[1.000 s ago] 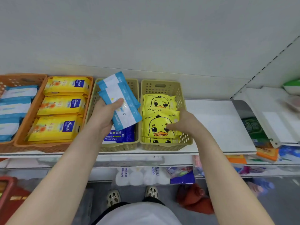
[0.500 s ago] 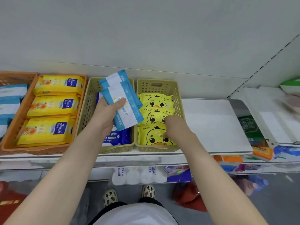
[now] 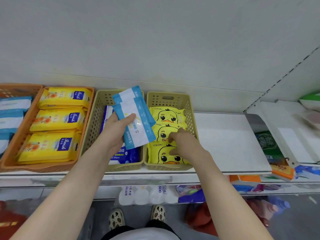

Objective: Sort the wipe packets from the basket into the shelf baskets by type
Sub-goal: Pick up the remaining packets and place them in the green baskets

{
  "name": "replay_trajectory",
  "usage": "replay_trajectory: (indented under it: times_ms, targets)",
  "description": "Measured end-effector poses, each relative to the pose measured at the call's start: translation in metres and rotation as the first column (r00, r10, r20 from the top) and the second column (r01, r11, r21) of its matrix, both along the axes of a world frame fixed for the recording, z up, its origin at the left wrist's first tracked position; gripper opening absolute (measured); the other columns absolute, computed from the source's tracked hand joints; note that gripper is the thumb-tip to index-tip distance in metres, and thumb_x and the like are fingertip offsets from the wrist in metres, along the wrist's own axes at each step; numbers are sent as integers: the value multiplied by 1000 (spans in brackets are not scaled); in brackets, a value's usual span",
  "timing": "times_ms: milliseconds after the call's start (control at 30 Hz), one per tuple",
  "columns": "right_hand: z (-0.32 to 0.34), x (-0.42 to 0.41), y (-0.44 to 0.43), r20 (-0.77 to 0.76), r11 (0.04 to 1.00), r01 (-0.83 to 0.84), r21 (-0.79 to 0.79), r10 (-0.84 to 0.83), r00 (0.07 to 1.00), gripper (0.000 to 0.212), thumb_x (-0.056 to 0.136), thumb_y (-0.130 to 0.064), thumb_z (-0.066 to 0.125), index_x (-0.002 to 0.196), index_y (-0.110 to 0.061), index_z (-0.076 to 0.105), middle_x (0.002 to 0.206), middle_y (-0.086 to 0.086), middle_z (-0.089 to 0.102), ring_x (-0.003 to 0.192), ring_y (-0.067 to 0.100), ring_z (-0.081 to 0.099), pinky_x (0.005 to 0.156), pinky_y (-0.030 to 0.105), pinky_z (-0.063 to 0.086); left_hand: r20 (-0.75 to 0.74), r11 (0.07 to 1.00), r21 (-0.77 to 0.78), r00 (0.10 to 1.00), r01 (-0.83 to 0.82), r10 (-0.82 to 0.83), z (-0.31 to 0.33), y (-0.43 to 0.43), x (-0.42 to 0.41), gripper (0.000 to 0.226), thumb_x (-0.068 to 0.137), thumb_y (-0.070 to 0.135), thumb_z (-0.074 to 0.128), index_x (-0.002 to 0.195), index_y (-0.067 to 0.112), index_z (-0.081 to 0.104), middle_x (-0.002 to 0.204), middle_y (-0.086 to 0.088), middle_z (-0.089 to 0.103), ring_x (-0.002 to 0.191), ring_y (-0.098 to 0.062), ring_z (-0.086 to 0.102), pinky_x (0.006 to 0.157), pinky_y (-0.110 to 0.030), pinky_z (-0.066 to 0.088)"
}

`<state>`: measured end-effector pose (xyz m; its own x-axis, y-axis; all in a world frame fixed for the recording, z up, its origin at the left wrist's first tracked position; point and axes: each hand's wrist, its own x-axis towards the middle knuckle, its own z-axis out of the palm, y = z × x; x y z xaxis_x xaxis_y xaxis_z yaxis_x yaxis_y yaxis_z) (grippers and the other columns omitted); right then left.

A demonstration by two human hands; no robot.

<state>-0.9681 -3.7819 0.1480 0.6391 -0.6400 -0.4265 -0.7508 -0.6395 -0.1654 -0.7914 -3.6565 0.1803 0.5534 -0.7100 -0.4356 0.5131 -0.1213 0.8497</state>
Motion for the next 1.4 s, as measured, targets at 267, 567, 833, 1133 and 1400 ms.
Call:
replay_trajectory:
  times_ms: [267, 567, 833, 1133, 1400]
  targets:
    - [11, 16, -8, 365, 989, 148, -2, -137, 921, 25, 98, -24, 50, 118, -22, 65, 109, 5, 66, 98, 27, 64, 79, 33, 50, 114, 991, 36, 985, 127, -131, 0, 5, -4, 29, 96, 15, 60, 124, 18, 57, 114, -3, 72, 94, -16, 72, 68, -27, 57]
    - [38, 48, -19, 540, 605, 165, 779, -781, 314, 17, 100, -23, 53, 96, -16, 67, 96, 3, 72, 85, 18, 66, 77, 38, 55, 180, 997, 74, 983, 11, -24, 4, 8, -4, 22, 100, 17, 56, 121, 20, 58, 110, -4, 72, 96, -22, 71, 70, -34, 57]
    - [38, 63, -25, 453, 509, 112, 854, -831, 322, 11, 100, -23, 54, 103, -19, 64, 99, 3, 72, 80, 14, 67, 57, 26, 53, 110, 942, 69, 941, -329, 321, 9, 39, 19, 38, 99, 5, 52, 135, 17, 46, 123, -11, 64, 104, -28, 66, 84, -45, 56]
    - [52, 121, 34, 429, 435, -87, 896, -801, 417, 26, 90, 1, 63, 115, -4, 59, 102, 8, 68, 81, 15, 70, 58, 21, 57, 205, 839, 50, 828, -542, 522, 4, 130, 44, 38, 93, 13, 66, 129, 14, 53, 110, -10, 69, 80, -21, 69, 67, -35, 56]
    - [43, 165, 122, 384, 380, -87, 921, -846, 370, 28, 90, -2, 64, 117, -4, 59, 111, 12, 69, 92, 18, 71, 65, 26, 60, 164, 835, 47, 829, -548, 535, -4, 236, 113, 37, 97, 2, 53, 134, 7, 48, 124, -13, 64, 98, -24, 67, 83, -39, 55]
